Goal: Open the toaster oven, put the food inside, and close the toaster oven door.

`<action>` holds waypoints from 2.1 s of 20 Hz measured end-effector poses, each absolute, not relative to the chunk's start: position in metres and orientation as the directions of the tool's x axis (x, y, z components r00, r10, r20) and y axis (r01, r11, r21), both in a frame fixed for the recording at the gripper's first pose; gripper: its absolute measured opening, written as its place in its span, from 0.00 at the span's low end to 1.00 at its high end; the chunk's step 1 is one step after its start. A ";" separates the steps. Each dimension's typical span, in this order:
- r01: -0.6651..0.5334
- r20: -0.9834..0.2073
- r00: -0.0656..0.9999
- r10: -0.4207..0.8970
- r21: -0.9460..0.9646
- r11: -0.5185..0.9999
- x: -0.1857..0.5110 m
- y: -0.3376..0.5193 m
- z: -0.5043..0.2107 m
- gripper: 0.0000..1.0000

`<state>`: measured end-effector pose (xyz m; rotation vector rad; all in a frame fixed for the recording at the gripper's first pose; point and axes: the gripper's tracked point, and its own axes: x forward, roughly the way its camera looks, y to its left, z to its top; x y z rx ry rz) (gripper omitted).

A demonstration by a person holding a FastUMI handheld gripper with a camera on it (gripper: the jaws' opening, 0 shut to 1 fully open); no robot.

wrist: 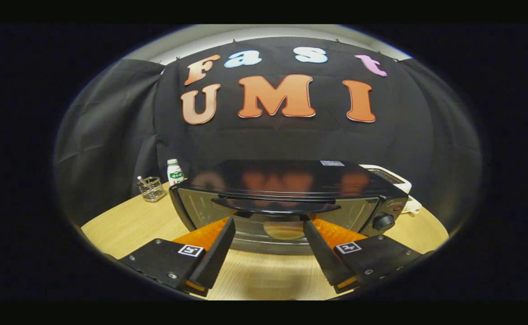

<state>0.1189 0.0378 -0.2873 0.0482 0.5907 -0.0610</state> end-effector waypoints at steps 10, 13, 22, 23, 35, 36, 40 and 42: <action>0.056 -0.342 0.938 -0.051 0.005 0.998 0.077 0.018 -0.174 0.90; 0.059 -0.264 0.963 -0.050 0.026 0.998 0.062 0.010 -0.135 0.90; 0.115 -0.116 0.986 -0.117 -0.022 0.993 0.012 -0.023 -0.061 0.96; 0.122 -0.100 0.987 -0.123 -0.020 0.992 0.008 -0.026 -0.054 0.96; 0.153 -0.029 0.988 -0.155 -0.054 0.987 -0.025 -0.041 -0.015 0.97; 0.155 -0.019 0.988 -0.156 -0.045 0.987 -0.026 -0.040 -0.011 0.96; 0.150 0.000 0.989 -0.150 -0.022 0.988 -0.027 -0.038 -0.007 0.97; 0.157 0.016 0.988 -0.156 -0.026 0.987 -0.027 -0.041 -0.004 0.97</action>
